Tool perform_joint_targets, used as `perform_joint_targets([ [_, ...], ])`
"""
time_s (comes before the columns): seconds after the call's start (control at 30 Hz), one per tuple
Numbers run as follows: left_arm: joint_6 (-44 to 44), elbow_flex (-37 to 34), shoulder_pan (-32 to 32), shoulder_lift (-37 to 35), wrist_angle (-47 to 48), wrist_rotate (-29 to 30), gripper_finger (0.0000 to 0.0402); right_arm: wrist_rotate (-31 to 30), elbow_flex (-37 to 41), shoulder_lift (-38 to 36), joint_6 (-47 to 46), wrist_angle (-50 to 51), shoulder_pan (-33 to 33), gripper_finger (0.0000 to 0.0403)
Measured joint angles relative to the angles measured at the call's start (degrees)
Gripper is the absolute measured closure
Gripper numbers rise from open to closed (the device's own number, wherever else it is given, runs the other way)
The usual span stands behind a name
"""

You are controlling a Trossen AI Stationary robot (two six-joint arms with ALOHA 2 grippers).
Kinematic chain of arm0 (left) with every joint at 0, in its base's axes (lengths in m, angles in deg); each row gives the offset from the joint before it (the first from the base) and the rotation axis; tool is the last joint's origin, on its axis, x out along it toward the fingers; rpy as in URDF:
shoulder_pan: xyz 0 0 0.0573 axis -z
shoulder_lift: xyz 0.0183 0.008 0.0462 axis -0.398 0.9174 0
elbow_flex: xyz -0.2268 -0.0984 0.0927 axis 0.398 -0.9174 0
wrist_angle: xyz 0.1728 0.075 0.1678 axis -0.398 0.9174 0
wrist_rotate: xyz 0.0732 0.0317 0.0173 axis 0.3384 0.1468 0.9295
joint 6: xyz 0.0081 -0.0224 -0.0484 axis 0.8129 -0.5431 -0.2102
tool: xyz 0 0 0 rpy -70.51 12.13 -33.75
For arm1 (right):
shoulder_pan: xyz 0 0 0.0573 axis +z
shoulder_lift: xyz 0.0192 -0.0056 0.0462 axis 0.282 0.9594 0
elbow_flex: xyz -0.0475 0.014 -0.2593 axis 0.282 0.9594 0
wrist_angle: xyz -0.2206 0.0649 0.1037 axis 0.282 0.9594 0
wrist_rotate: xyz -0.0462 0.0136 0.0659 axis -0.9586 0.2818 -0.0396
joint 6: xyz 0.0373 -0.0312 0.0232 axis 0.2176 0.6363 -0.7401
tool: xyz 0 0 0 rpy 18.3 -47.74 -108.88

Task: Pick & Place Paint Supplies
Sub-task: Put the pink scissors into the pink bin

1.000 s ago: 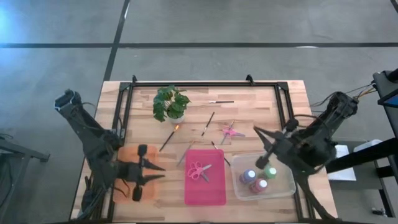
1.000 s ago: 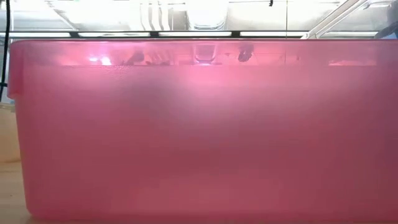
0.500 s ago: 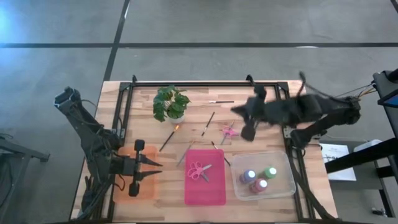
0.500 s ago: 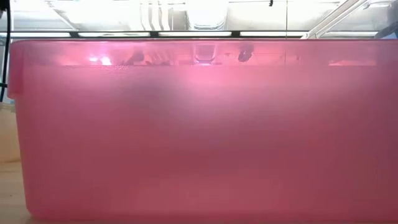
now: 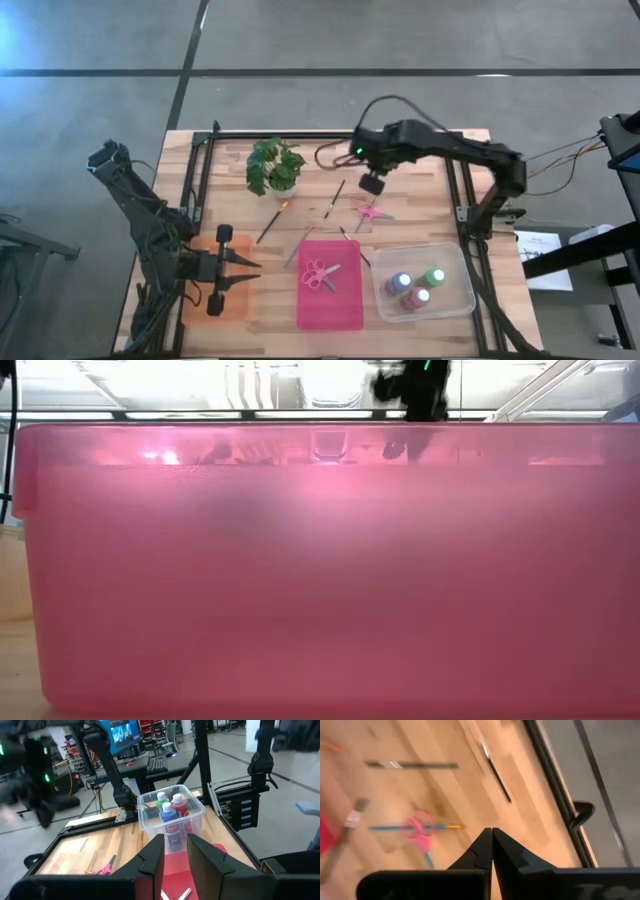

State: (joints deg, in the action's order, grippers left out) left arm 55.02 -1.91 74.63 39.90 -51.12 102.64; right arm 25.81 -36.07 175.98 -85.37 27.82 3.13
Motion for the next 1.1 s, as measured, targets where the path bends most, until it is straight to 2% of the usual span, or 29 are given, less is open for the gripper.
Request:
perform_joint_targets([
  [0.13, -0.02, -0.02, 0.00, 0.02, 0.02, 0.00, 0.0311, 1.13, 3.88, 3.07, 1.27, -0.39, 0.37, 0.0394],
  [0.27, -0.81, -0.02, 0.03, 0.02, 0.04, -0.02, 0.0311, 4.53, 13.10, 4.98, 1.55, -3.66, 1.19, 0.0394],
  [0.5, -0.95, -0.07, 0.04, 0.04, 0.06, -0.44, 0.0311, 9.33, 31.31, -3.11, 3.96, -24.11, 4.12, 0.0394],
  [0.73, 0.22, -0.07, 0.02, 0.04, 0.06, -0.44, 0.0311, 8.14, 42.75, -12.83, 12.79, -39.56, 6.53, 0.0394],
  [0.83, 0.20, -0.07, 0.02, 0.04, 0.06, -0.46, 0.0311, 10.42, 46.25, -14.78, 14.47, -43.21, 6.66, 0.0392],
  [0.93, 0.21, -0.12, 0.01, 0.04, 0.06, -0.48, 0.0311, 12.00, 48.02, -14.18, 13.08, -43.36, 6.79, 0.0370],
  [1.1, 0.26, -0.13, 0.00, 0.07, 0.06, -0.63, 0.0311, 11.91, 48.37, -14.26, 13.55, -46.70, 6.70, 0.0285],
])
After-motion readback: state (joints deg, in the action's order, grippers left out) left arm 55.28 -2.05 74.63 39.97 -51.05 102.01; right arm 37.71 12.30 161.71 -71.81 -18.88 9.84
